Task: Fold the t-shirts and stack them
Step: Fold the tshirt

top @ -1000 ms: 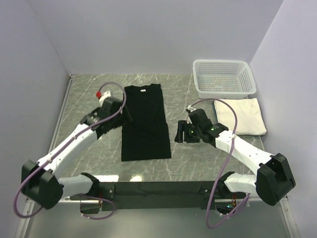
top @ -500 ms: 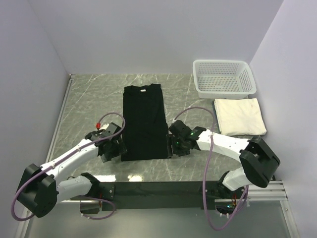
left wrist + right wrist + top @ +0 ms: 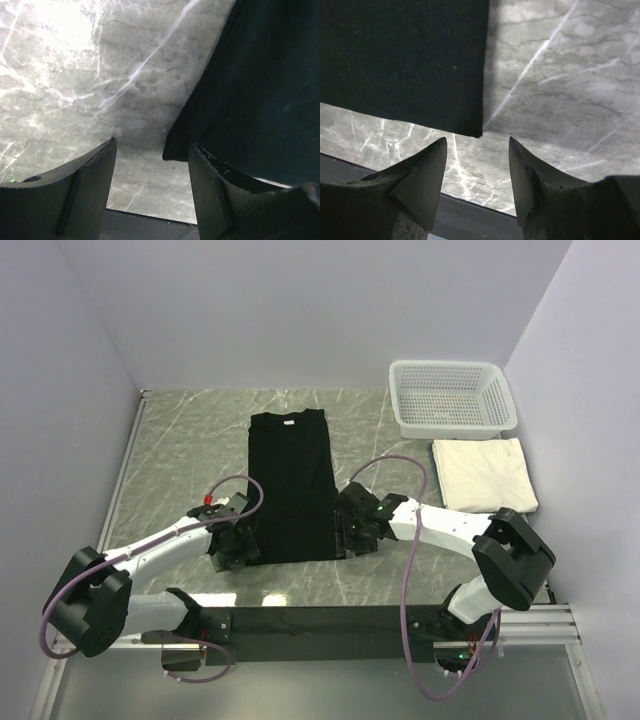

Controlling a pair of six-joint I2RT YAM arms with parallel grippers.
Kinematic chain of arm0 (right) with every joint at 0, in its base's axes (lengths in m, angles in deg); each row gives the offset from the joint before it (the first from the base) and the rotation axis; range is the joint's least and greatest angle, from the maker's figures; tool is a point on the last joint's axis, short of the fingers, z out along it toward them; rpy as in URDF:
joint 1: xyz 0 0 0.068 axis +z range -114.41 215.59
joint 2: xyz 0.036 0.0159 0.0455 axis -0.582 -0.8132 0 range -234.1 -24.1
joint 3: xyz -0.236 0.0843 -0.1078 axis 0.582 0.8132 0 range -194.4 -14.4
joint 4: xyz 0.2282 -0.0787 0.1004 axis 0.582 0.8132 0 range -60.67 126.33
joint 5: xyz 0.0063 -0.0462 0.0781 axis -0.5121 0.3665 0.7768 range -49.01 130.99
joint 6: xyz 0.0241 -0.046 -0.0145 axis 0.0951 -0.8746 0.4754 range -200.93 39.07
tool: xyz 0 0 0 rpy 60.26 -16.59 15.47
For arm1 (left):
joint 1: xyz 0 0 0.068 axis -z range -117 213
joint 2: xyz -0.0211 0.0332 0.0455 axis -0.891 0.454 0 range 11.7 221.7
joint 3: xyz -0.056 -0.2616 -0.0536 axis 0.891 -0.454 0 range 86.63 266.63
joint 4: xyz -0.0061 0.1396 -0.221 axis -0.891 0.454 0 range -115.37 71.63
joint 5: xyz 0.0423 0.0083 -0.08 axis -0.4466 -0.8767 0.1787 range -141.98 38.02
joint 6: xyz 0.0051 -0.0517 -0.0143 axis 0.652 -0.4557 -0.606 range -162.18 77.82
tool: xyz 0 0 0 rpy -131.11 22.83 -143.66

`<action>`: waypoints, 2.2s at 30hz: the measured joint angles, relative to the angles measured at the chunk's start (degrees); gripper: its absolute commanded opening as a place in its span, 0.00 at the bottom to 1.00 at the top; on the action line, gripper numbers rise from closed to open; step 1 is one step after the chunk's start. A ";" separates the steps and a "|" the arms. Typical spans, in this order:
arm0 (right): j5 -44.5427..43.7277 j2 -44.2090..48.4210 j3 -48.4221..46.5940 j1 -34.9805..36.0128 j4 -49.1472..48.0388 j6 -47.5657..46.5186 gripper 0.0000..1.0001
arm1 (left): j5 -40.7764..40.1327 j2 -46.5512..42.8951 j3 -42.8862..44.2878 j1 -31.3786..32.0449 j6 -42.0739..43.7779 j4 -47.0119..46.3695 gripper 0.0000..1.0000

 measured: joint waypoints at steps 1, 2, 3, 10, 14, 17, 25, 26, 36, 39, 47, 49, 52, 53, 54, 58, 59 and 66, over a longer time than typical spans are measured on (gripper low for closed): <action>-0.02 -0.35 -0.31 0.09 0.00 0.04 0.59 | 0.04 0.46 -0.07 0.02 0.02 -0.31 0.63; -0.11 -0.68 -0.68 0.20 0.02 0.07 0.59 | 0.04 0.90 -0.07 0.04 0.09 -0.55 0.63; -0.13 -1.01 -1.01 0.28 0.00 0.22 0.59 | 0.07 1.16 0.00 0.04 0.11 -0.66 0.63; -0.22 -3.98 -3.04 0.59 -0.02 0.46 0.58 | 0.50 2.71 0.83 0.48 0.76 -1.07 0.56; -0.33 -5.86 -4.87 0.92 0.15 0.44 0.54 | 0.96 4.07 1.42 0.66 1.49 -1.40 0.52; -0.46 -7.67 -5.99 1.46 0.35 0.48 0.54 | 1.25 4.94 1.90 0.87 1.95 -1.55 0.50; -2.03 -8.79 -6.71 2.05 3.67 1.07 0.51 | 1.84 6.12 2.69 1.31 2.27 -1.88 0.47; -2.25 -8.79 -6.71 2.05 4.04 1.14 0.51 | 1.88 6.19 2.73 1.38 2.29 -1.92 0.47; -2.49 -9.46 -6.82 2.05 4.33 1.46 0.46 | 2.16 6.23 2.82 1.46 2.69 -2.14 0.46; -2.32 -10.32 -7.56 2.03 4.44 1.40 0.41 | 2.34 6.25 2.91 1.49 3.06 -2.19 0.46; -0.72 -11.41 -8.37 2.05 3.61 0.85 0.13 | 2.82 6.38 2.95 1.49 3.54 -2.43 0.48; -0.46 -11.43 -8.28 2.03 3.39 0.85 0.08 | 2.97 6.73 2.97 1.49 3.78 -2.51 0.48; -0.37 -11.41 -8.26 2.03 3.34 0.81 0.01 | 3.41 7.21 3.30 1.49 4.55 -2.51 0.48; -0.35 -11.41 -8.26 2.03 3.34 0.76 0.00 | 3.54 7.39 3.39 1.49 4.66 -2.54 0.48; -0.35 -11.41 -8.26 2.03 3.32 0.63 0.00 | 3.74 7.56 3.52 1.49 4.85 -2.54 0.48; -0.31 -11.41 -8.26 2.03 3.30 0.37 0.00 | 4.57 8.41 3.89 1.49 5.33 -2.64 0.47; -0.31 -11.41 -8.26 2.03 3.28 0.33 0.00 | 4.83 8.72 3.89 1.49 5.49 -2.64 0.47; -0.26 -11.41 -8.26 2.03 3.26 -0.07 0.00 | 6.27 9.92 5.03 1.49 5.92 -2.82 0.50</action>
